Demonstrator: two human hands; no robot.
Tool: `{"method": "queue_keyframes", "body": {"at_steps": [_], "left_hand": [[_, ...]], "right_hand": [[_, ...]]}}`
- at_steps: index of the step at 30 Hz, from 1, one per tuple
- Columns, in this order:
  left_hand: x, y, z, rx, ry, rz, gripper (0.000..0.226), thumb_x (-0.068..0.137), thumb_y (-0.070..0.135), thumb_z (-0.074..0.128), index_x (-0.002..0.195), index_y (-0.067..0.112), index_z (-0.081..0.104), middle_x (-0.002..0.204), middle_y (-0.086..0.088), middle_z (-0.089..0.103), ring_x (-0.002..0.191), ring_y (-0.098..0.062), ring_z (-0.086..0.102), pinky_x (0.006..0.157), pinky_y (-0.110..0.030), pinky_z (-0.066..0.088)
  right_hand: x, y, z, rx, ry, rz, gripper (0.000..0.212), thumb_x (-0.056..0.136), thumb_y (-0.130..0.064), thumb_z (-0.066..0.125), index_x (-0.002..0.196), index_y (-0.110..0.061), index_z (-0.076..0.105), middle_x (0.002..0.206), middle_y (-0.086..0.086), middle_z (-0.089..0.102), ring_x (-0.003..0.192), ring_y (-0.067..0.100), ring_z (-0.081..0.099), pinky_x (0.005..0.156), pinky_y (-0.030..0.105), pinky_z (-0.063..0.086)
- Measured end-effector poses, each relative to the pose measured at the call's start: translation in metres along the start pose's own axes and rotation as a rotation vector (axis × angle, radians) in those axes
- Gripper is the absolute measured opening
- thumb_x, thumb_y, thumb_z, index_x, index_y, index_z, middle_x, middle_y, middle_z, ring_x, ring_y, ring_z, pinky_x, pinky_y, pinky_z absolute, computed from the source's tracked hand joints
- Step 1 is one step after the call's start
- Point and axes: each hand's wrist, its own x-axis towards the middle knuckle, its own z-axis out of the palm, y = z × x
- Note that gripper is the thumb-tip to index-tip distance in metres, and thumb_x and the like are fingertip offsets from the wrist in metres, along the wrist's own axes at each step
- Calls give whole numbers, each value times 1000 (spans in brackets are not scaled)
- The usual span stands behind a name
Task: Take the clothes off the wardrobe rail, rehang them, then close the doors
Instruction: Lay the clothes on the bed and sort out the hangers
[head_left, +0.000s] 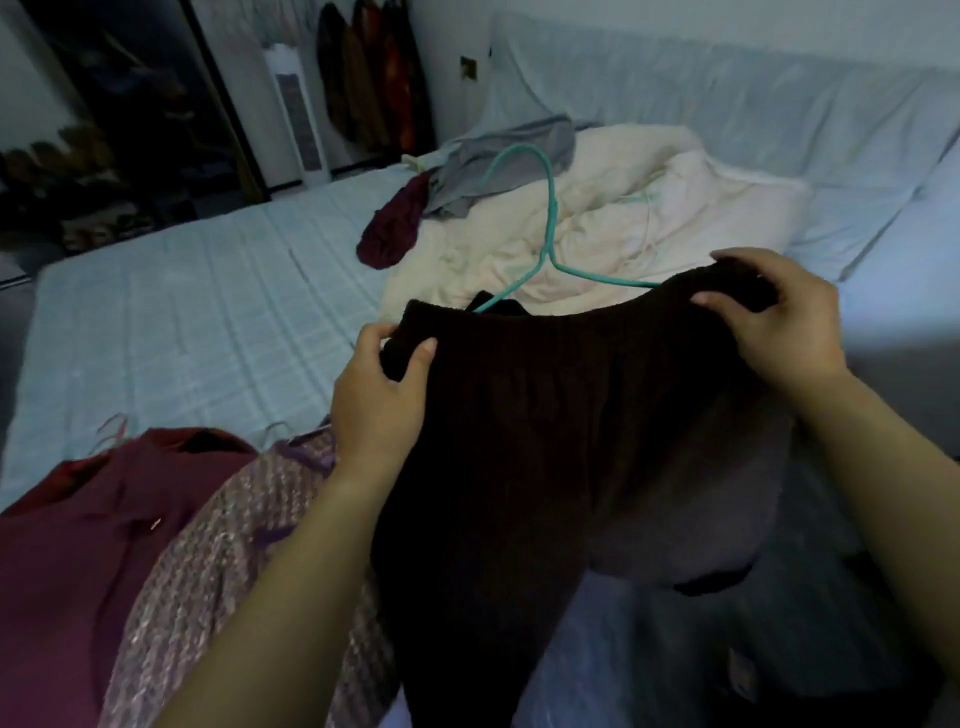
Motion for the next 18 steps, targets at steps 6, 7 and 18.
{"method": "queue_keyframes", "body": {"at_steps": [6, 7, 18], "left_hand": [[104, -8, 69, -21, -52, -28, 36, 87, 52, 54, 114, 29, 50, 99, 8, 63, 87, -10, 61, 66, -28, 47], [117, -14, 78, -12, -50, -42, 34, 88, 52, 54, 113, 29, 50, 97, 8, 63, 85, -10, 60, 63, -26, 45], [247, -126, 190, 280, 9, -300, 32, 92, 39, 54, 115, 18, 50, 99, 4, 60, 90, -16, 56, 73, -30, 40]], "right_hand": [[100, 40, 46, -29, -36, 30, 35, 78, -24, 75, 110, -16, 66, 111, 3, 66, 104, 11, 56, 92, 4, 32], [112, 47, 61, -23, -58, 35, 35, 77, -24, 75, 110, -16, 66, 111, 2, 66, 105, 12, 57, 93, 7, 33], [250, 166, 299, 73, -537, 73, 34, 77, -24, 75, 109, -17, 66, 109, 2, 65, 102, 19, 58, 85, 19, 37]]}}
